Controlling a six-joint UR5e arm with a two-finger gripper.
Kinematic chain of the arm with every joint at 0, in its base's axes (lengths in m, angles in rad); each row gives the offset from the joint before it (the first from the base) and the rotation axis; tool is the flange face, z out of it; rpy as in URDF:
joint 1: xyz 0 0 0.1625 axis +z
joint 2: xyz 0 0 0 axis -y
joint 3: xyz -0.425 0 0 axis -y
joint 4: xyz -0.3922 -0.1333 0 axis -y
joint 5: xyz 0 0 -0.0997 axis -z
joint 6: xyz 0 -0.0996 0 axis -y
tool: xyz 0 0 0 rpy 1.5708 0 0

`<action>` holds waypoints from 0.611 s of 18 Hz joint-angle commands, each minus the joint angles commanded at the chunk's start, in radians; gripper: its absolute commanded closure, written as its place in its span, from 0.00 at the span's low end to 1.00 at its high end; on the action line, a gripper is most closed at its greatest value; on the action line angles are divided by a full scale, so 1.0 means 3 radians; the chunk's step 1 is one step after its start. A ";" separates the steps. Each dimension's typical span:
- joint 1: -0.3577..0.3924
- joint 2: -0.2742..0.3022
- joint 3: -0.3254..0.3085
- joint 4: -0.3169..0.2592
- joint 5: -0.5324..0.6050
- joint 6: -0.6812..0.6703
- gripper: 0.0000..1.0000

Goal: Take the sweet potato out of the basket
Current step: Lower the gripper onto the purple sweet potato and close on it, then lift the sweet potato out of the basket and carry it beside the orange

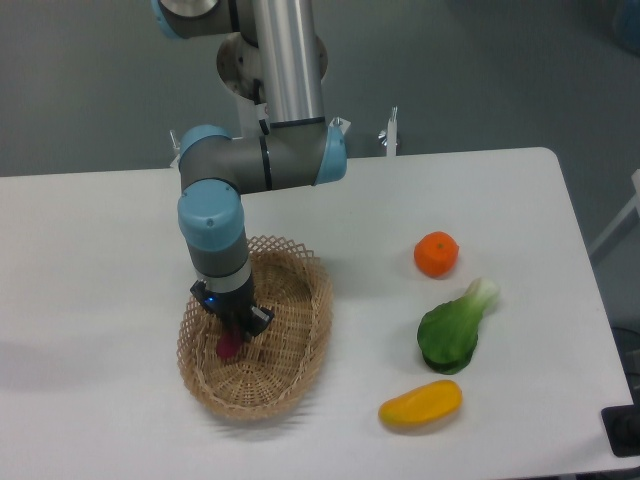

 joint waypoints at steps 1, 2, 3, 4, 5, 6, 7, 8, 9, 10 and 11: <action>0.0026 0.0061 0.0036 -0.0005 -0.0005 0.0031 0.72; 0.0092 0.0087 0.0087 -0.0015 -0.0010 0.0057 0.72; 0.0143 0.0098 0.0128 -0.0015 -0.0005 0.0062 0.72; 0.0159 0.0093 0.0174 -0.0015 0.0000 0.0057 0.72; 0.0179 0.0088 0.0230 -0.0026 0.0010 0.0057 0.72; 0.0255 0.0093 0.0286 -0.0046 0.0005 0.0057 0.72; 0.0332 0.0108 0.0357 -0.0061 0.0000 0.0062 0.72; 0.0398 0.0118 0.0419 -0.0082 0.0000 0.0072 0.72; 0.0465 0.0123 0.0475 -0.0082 0.0000 0.0097 0.72; 0.0531 0.0123 0.0521 -0.0087 0.0000 0.0224 0.72; 0.0603 0.0144 0.0562 -0.0107 0.0000 0.0382 0.72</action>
